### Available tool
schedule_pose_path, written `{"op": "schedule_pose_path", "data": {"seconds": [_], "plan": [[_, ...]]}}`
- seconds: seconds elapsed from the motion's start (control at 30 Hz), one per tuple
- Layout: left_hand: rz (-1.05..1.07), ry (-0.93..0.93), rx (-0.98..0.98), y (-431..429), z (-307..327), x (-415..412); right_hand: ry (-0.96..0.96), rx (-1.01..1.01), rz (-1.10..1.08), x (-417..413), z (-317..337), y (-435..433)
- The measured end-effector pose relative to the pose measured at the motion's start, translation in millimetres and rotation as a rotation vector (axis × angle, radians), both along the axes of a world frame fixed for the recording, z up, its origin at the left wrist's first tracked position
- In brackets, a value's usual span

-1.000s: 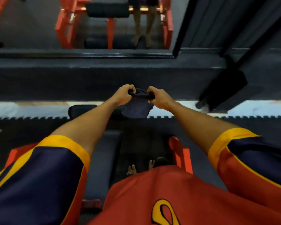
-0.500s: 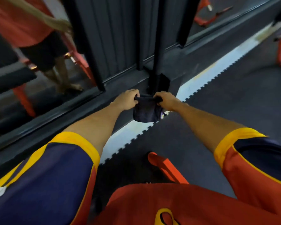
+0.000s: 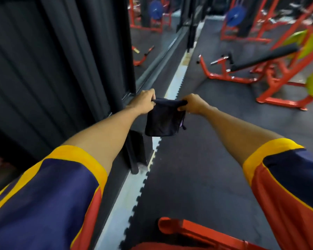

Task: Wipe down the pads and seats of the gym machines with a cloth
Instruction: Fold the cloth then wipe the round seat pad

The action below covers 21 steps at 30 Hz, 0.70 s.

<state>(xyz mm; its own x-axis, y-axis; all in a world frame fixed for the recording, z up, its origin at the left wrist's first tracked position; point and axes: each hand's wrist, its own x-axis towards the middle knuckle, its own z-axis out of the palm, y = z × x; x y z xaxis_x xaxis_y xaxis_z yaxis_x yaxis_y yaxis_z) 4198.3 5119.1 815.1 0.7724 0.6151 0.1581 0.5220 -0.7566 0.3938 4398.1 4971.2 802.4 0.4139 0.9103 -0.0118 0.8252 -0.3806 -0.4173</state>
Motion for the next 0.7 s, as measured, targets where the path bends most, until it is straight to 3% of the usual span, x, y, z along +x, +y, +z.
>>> {"op": "schedule_pose_path", "data": {"seconds": [0.33,0.7], "plan": [[-0.24,-0.109,0.076,51,81,95,-0.122,0.112,-0.27,52,83,2],[-0.442,-0.192,0.095,69,108,243,-0.231,0.141,-0.5,162,106,-5]]}}
